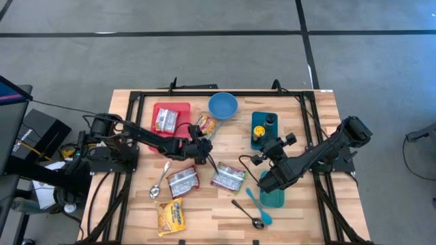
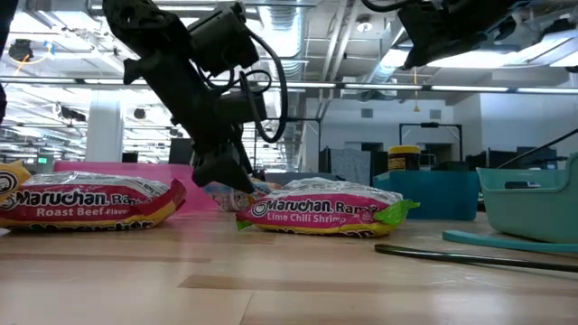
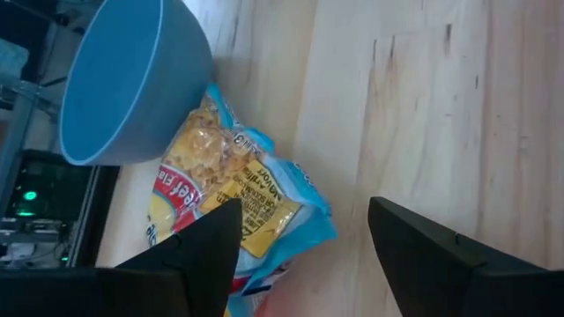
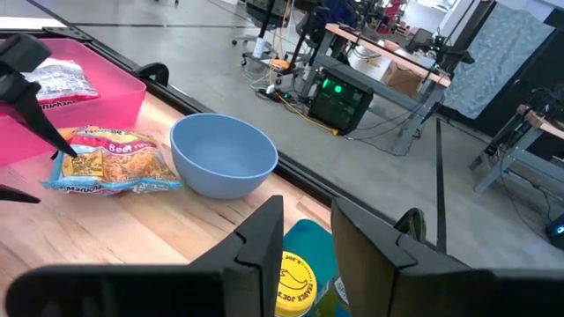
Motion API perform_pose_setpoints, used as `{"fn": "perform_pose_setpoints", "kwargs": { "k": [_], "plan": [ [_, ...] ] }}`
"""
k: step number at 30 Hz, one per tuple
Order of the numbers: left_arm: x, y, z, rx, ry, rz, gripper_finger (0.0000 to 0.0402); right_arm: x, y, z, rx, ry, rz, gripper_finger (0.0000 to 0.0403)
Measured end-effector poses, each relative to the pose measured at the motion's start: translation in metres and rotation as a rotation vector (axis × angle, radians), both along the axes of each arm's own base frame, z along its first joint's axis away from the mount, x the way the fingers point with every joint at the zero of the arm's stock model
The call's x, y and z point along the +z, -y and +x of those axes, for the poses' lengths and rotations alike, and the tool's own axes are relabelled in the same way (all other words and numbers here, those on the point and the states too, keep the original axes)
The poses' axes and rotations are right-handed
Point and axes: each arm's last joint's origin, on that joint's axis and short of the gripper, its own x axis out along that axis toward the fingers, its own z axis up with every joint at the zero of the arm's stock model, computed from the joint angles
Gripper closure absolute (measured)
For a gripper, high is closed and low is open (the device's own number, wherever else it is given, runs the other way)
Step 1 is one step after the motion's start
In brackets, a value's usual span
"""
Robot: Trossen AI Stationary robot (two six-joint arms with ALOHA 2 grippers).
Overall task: Pick & Place Food Item
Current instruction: Put the blue noodle pack into the red bin
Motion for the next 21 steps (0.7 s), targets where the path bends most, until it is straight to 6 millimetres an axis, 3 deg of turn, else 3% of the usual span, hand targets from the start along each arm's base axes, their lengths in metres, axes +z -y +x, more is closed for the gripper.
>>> {"fn": "perform_pose_setpoints", "kwargs": {
  "k": [9,15,21],
  "plan": [
    [0.000,0.000,0.001,-0.017,0.006,-0.020,0.0180,0.000,0.000,0.000,0.000,0.000,0.000,0.0311],
    [-0.016,0.000,0.005,-0.025,-0.033,-0.009,0.0194,0.000,0.000,0.000,0.001,0.004,-0.003,0.0311],
    [-0.031,-0.002,0.008,0.017,-0.072,0.119,0.0208,0.000,0.000,0.000,0.005,0.009,-0.012,0.0311]
  ]
}}
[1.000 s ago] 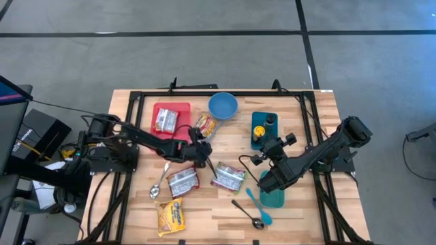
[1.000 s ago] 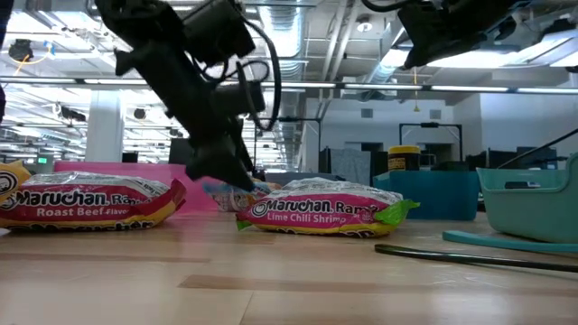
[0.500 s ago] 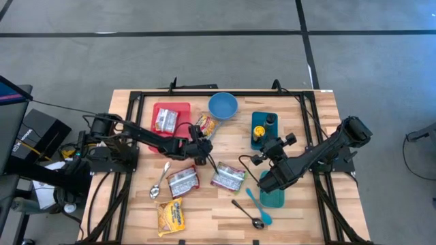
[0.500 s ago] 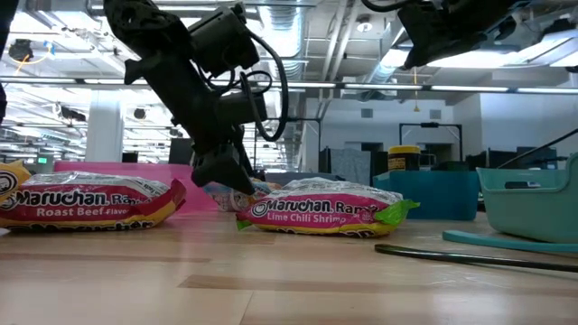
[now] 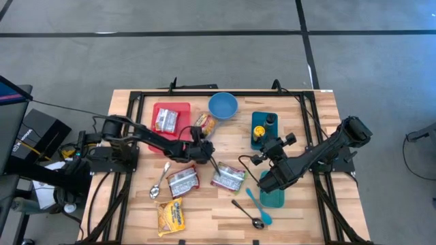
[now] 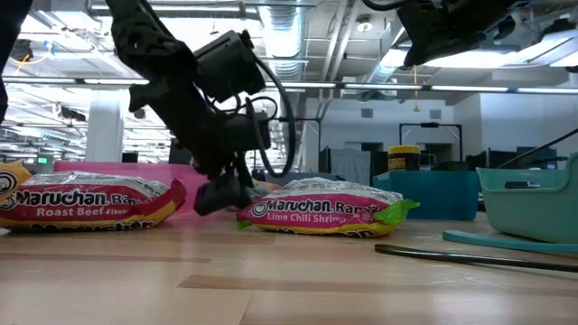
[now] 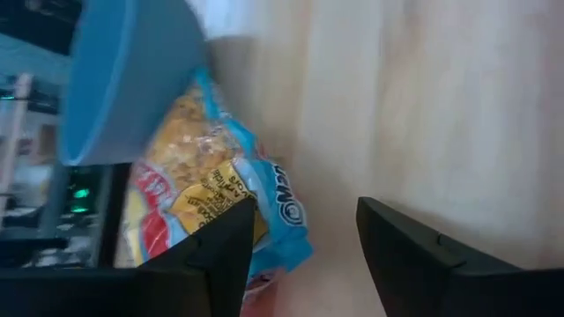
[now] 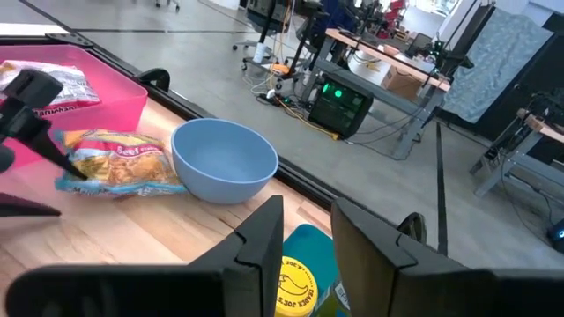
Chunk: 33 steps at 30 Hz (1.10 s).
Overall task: Pick & Place Food Item
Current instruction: Put the blue noodle pack into the red bin
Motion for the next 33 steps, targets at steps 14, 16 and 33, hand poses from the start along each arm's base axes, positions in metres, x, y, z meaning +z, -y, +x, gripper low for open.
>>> {"fn": "perform_pose_setpoints", "kwargs": {
  "k": [14,16,33],
  "plan": [
    [0.0003,-0.0010,0.0011,0.033,0.023,0.039,0.0266,0.0002,-0.0002,0.0000,0.004,0.005,-0.008,0.0311],
    [0.0007,-0.0010,0.0014,0.034,0.029,0.041,0.0277,0.0002,-0.0002,0.0000,0.004,0.005,-0.008,0.0311],
    [0.0006,0.0026,0.0015,0.041,0.052,0.024,0.0362,0.0002,-0.0002,0.0001,0.004,0.005,-0.008,0.0311]
  ]
}}
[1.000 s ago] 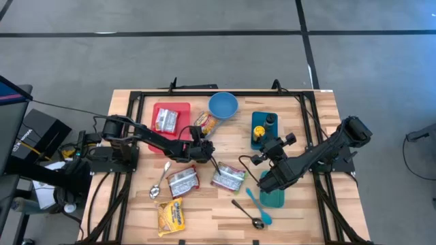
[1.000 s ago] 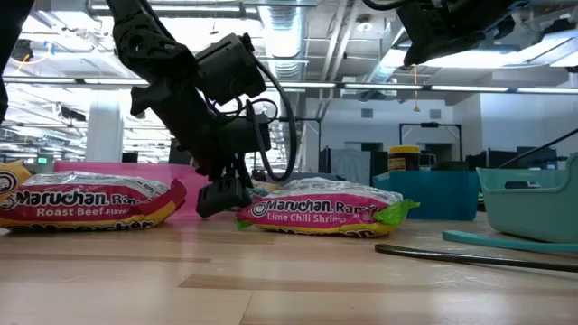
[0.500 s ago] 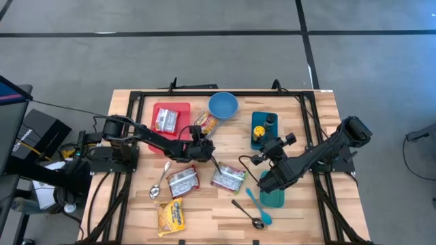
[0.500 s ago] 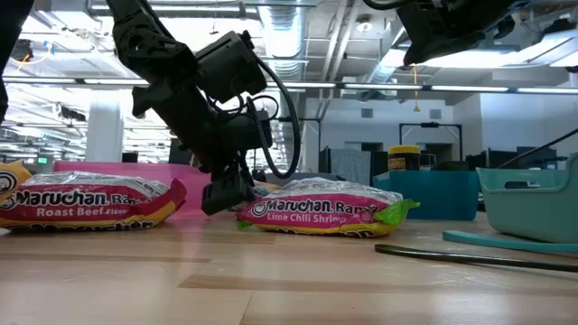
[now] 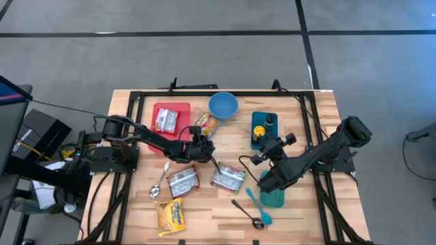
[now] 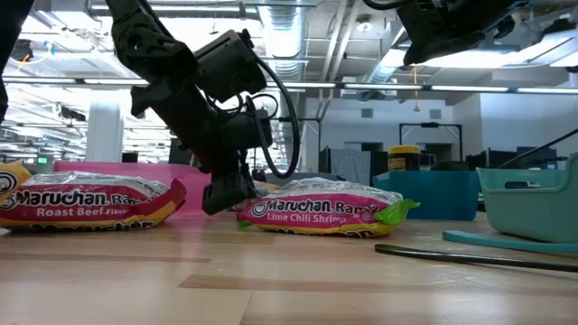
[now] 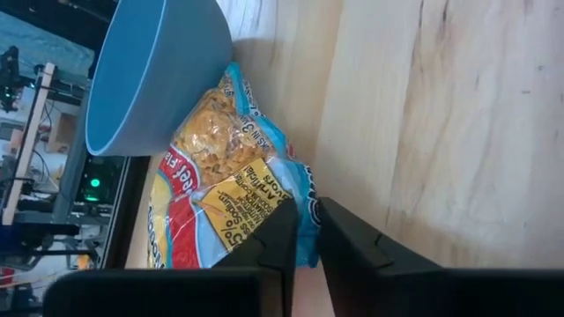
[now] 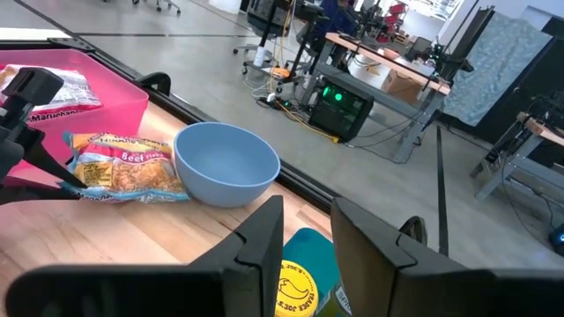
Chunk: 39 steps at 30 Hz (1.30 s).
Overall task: Pick & Place Food Item
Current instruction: Put the blue noodle pack into the red bin
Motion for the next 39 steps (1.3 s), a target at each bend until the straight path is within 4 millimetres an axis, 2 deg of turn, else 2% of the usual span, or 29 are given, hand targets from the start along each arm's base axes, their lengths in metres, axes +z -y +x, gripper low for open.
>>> {"fn": "perform_pose_setpoints", "kwargs": {
  "k": [7,24,30,39],
  "plan": [
    [0.000,0.004,0.000,-0.003,0.015,-0.011,0.0398,0.000,0.000,0.000,0.000,0.000,0.000,0.0311],
    [0.005,0.029,0.003,-0.077,0.085,-0.020,0.0401,0.000,0.000,0.000,0.000,0.000,0.001,0.0311],
    [0.023,0.036,0.001,-0.079,0.155,-0.020,0.0401,0.000,0.000,0.000,0.000,0.002,0.001,0.0311],
    [0.078,0.045,-0.011,-0.117,0.332,-0.081,0.0401,-0.001,0.000,0.000,0.001,0.002,0.001,0.0311]
  ]
}}
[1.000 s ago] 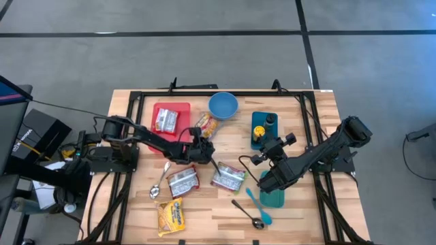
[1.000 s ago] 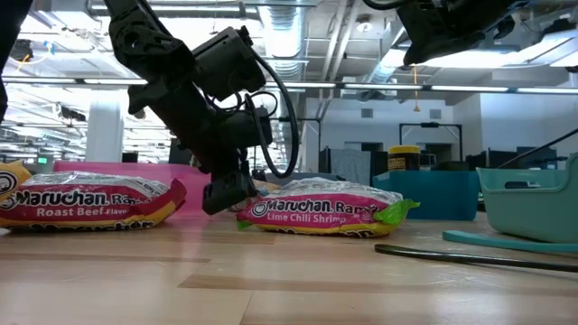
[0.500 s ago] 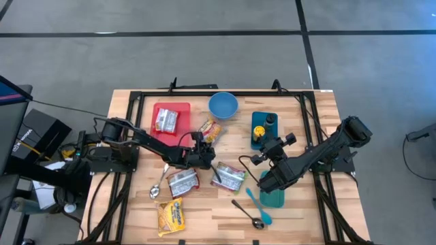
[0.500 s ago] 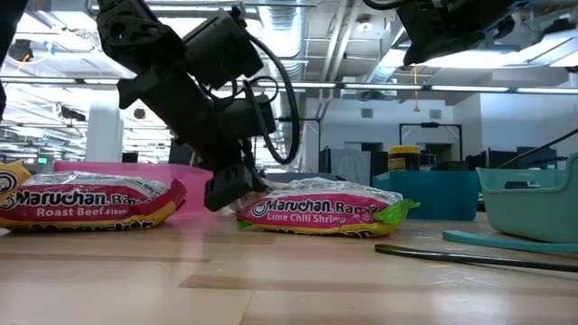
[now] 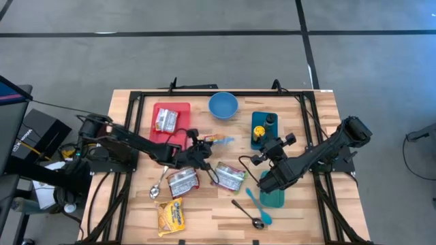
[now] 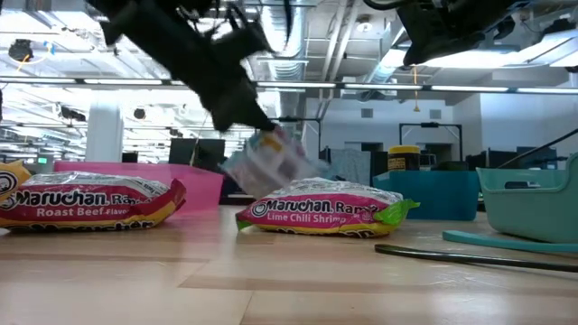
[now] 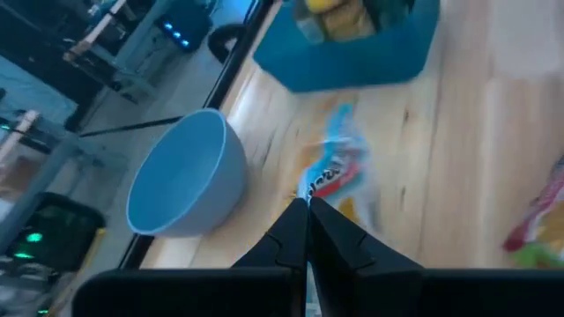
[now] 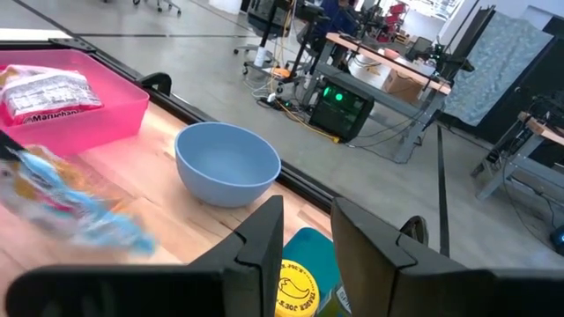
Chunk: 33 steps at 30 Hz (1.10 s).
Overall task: Pick & Place Food Item
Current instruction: Put the blue noodle pack into the red bin
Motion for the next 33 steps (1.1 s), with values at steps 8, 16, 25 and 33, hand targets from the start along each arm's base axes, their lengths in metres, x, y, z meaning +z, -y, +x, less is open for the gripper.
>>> {"fn": "perform_pose_setpoints", "kwargs": {
  "k": [8,16,25,33],
  "plan": [
    [0.047,-0.004,-0.018,-0.017,0.148,-0.055,0.0401,0.000,0.000,0.000,0.000,0.001,0.001,0.0311],
    [0.085,-0.010,-0.042,-0.013,0.251,-0.075,0.0401,0.000,0.000,0.000,0.000,0.000,0.000,0.0311],
    [0.115,-0.027,-0.073,0.134,0.351,-0.049,0.0401,0.000,0.000,0.000,0.000,0.001,0.000,0.0311],
    [0.122,-0.051,-0.089,0.314,0.402,-0.061,0.0401,0.000,0.000,0.000,0.000,0.004,0.002,0.0311]
  ]
}}
